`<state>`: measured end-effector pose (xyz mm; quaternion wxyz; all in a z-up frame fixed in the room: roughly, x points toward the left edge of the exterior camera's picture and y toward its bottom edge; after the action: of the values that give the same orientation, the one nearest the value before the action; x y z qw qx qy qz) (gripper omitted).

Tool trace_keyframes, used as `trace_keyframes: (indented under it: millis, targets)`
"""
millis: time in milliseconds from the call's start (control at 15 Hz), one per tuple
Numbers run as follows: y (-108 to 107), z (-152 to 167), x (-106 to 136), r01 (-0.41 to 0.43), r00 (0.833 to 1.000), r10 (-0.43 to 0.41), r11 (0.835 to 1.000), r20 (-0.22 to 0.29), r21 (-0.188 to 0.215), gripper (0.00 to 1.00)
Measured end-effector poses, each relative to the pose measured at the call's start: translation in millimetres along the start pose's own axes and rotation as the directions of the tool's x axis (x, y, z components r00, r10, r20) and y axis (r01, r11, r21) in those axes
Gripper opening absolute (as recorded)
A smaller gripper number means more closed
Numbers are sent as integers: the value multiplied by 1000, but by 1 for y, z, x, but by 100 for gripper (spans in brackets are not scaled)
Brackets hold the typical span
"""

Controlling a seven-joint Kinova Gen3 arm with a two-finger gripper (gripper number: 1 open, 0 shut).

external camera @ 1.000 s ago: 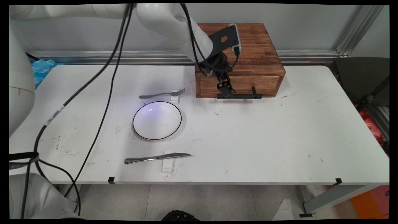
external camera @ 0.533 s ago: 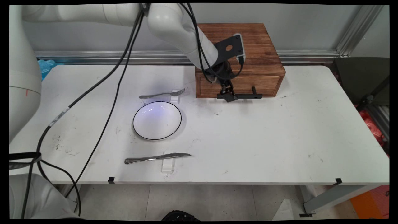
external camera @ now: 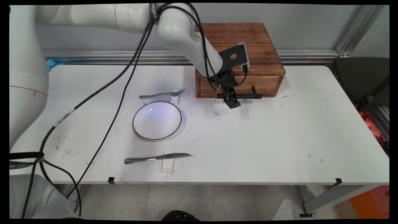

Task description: Open the drawer

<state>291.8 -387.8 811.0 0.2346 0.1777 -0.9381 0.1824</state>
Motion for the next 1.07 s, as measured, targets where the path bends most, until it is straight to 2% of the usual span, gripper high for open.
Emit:
trace_keyframes:
  millis: [733,1067]
  targets:
    - [10,27,-3,25,1000,-25,999,12,-29,100]
    - [12,35,-6,32,999,-31,999,19,-28,100]
